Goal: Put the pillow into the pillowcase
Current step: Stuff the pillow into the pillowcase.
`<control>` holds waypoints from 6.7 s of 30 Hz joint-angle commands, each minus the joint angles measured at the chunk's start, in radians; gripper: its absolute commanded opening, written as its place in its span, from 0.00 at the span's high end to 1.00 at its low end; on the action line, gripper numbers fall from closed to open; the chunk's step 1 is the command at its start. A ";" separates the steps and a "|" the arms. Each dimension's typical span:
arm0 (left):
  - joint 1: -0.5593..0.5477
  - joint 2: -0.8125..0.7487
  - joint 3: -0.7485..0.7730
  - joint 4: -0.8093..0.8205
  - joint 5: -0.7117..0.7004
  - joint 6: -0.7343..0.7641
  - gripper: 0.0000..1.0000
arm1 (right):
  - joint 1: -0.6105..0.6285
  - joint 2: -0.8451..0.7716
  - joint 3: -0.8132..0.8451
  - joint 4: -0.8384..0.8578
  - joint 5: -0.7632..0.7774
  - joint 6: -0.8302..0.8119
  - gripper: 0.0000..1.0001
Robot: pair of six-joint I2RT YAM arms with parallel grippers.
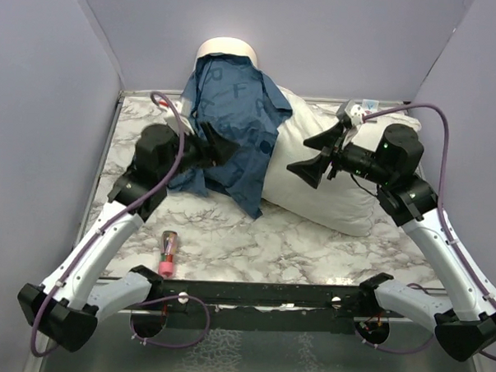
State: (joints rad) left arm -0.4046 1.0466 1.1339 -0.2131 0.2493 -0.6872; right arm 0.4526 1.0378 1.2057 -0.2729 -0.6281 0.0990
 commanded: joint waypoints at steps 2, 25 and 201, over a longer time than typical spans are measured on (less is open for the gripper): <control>-0.273 -0.096 -0.196 -0.025 -0.341 0.002 0.25 | 0.006 -0.042 -0.076 -0.066 -0.029 -0.034 0.14; -0.434 0.337 -0.446 0.451 -0.719 0.110 0.33 | 0.006 -0.074 -0.261 -0.076 0.033 0.031 0.14; 0.027 0.420 0.182 0.448 0.264 -0.184 1.00 | 0.134 0.374 0.071 -0.137 0.455 -0.384 0.10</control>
State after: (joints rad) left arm -0.3855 1.4776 1.2896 0.1993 0.4820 -0.8814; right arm 0.5705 1.3483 1.2873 -0.4011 -0.3355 -0.2077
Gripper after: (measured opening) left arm 0.018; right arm 0.926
